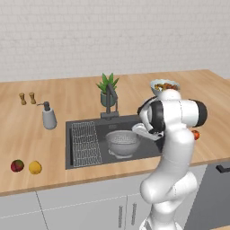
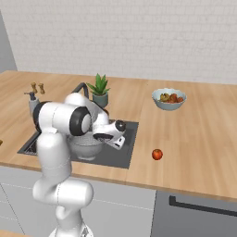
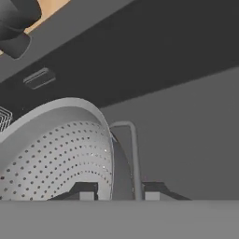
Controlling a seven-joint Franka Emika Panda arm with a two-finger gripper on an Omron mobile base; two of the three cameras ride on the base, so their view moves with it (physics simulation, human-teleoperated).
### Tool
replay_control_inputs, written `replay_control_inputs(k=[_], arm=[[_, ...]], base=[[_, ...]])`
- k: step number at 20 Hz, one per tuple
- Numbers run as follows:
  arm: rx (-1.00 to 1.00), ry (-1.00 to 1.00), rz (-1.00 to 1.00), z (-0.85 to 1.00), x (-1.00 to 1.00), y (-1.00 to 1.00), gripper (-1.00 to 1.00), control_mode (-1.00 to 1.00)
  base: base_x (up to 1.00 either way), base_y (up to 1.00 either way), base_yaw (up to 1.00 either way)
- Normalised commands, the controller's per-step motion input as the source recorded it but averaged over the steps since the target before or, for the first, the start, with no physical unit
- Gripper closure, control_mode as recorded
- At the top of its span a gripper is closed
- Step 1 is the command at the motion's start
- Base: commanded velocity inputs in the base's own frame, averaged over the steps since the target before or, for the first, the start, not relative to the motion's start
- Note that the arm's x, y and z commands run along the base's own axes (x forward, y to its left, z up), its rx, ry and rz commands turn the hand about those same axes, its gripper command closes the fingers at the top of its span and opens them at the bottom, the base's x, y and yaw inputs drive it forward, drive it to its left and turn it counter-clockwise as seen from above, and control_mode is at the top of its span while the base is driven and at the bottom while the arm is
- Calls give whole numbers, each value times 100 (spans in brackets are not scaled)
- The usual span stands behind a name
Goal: Put the colander in the sink, put the mango, apple, mango in the colander, and turn on the sink faucet and pour water over the colander.
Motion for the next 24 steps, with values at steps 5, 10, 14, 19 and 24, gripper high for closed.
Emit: replay_control_inputs(k=[5, 10, 14, 19, 24], arm=[[0, -11, 0, -53, 11, 9, 100, -100], [0, -10, 0, -51, 7, 20, 100, -100], [0, -7, 0, -36, 6, 24, 100, -100], [0, -11, 1, -12, -4, 40, 100, -100], [2, -2, 0, 0, -3, 38, 100, -100]], base=[[0, 0, 0], [0, 0, 0], [0, 0, 0], [0, 0, 0], [0, 0, 0]])
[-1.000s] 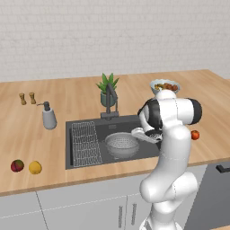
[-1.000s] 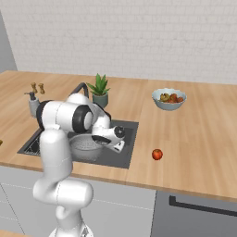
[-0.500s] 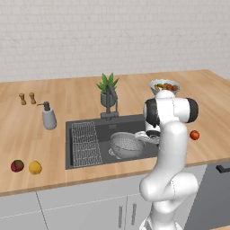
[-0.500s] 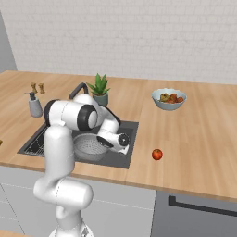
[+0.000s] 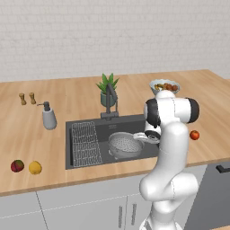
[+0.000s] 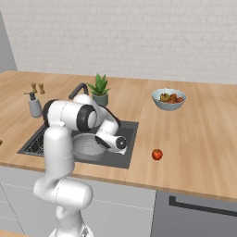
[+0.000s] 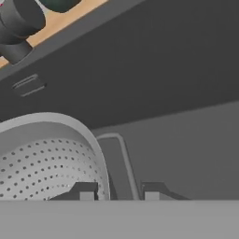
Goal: Put the colander in the sink, put the mango, apple, mango in the colander, and turn on the sink faucet and pour water over the colander.
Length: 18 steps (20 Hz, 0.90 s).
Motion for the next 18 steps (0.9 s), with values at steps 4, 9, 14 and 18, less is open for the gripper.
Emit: replay_control_inputs(k=[4, 9, 14, 18], arm=[[2, 0, 0, 0, 0, 42, 100, -100], [3, 0, 0, 0, 0, 54, 100, -100], [1, 0, 0, 0, 0, 52, 100, -100], [0, 0, 0, 0, 0, 11, -100, -100]], base=[[0, 0, 0], [0, 0, 0], [0, 0, 0], [0, 0, 0]])
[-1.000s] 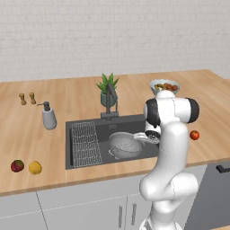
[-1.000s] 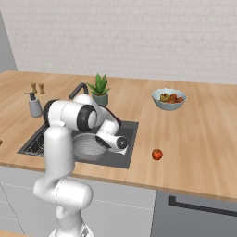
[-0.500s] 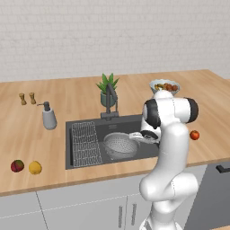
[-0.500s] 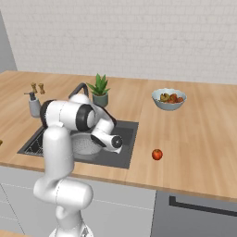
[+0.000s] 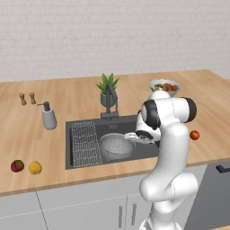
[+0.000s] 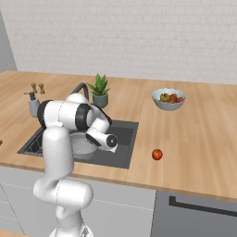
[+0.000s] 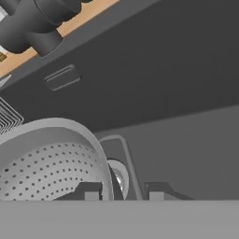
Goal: Put the colander in the sink, put the mango, apple, mango in the colander, and turn on the sink faucet and pour water over the colander.
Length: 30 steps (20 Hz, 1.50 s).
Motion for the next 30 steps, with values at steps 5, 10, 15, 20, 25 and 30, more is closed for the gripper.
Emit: replay_control_inputs(k=[5, 10, 15, 20, 25, 30], arm=[[-1, 0, 0, 0, 0, -2, -100, -100], [0, 0, 0, 42, 0, -22, -100, -100], [0, 0, 0, 93, -2, -24, -100, -100], [0, 7, 0, 100, -15, -30, -100, -100], [0, 19, 0, 100, -26, -44, -100, -100], [0, 27, 0, 100, -49, -30, -100, -100]], base=[[0, 0, 0], [0, 0, 0], [0, 0, 0], [0, 0, 0], [0, 0, 0], [0, 0, 0]])
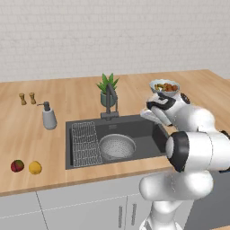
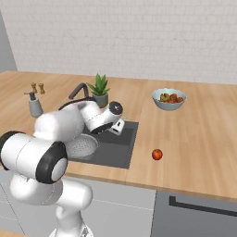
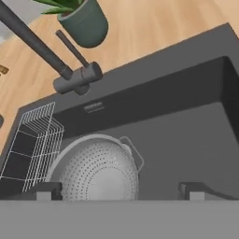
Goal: Put the colander in the sink, put the mango, apple, mango in the colander, and turn on the sink faucet and pour water over the colander.
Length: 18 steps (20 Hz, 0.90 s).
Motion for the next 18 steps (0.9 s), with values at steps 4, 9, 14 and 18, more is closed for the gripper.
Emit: replay_control_inputs(k=[4, 9, 14, 18], arm=[[0, 30, 0, 100, -63, -4, -100, -100], [-5, 21, 0, 76, -79, 15, -100, -100], [-21, 4, 0, 17, -88, 74, -100, -100], [-32, 0, 0, 0, -78, 100, -100, -100]], base=[[0, 0, 0], [0, 0, 0], [0, 0, 0], [0, 0, 0]])
